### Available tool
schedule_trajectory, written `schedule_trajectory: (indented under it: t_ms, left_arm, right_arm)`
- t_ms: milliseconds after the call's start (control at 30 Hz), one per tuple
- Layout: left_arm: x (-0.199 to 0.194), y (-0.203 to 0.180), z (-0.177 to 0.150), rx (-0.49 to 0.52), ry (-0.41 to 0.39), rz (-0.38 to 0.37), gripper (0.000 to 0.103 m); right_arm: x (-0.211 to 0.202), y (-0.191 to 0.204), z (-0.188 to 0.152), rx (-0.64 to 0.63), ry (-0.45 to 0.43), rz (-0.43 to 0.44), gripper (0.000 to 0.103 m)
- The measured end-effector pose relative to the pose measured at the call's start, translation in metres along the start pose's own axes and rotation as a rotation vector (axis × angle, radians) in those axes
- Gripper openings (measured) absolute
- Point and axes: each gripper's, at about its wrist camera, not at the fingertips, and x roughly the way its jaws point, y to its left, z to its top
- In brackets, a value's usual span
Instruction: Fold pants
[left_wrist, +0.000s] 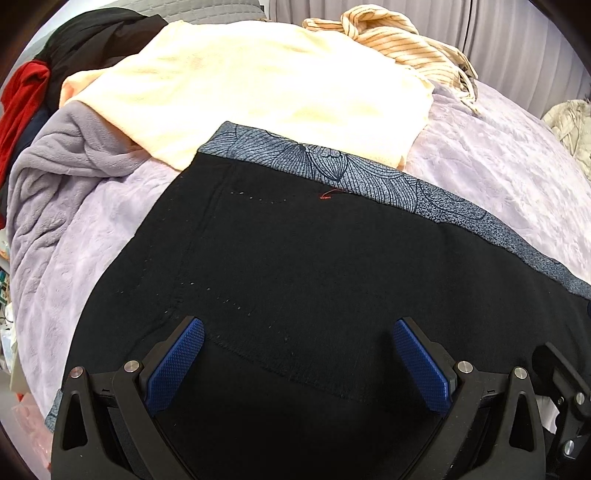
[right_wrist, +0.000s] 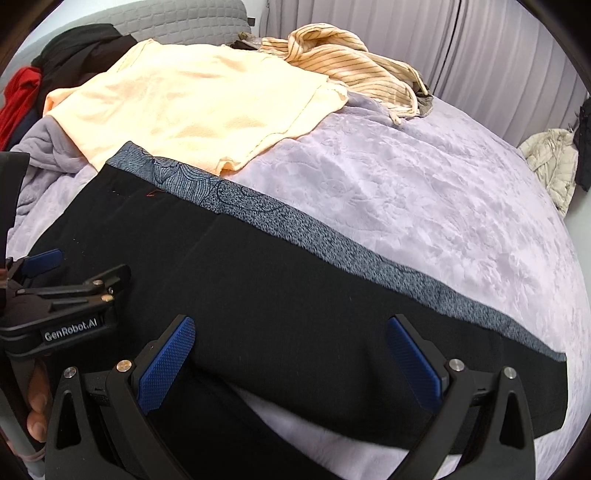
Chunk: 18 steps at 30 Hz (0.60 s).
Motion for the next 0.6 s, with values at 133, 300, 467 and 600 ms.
schedule_trajectory:
  t_ms: [133,300,467,600]
  left_arm:
    - [0.011,0.0,0.003,0.003,0.01,0.005,0.103]
    - [0.016,0.003,0.01,-0.004,0.013,-0.007,0.103]
    - [0.023,0.01,0.02,0.003,0.021,-0.006,0.103]
    - [0.028,0.012,0.027,0.034,0.027,-0.012,0.103]
  right_arm:
    - [0.013,0.006,0.011,-0.04,0.015,-0.004,0.103]
    - [0.03,0.013,0.018,-0.083,0.038,0.028,0.103]
    - [0.05,0.014,0.029,-0.088,0.076,0.101,0.103]
    - [0.065,0.016,0.046,-0.138,0.082,0.133,0.103]
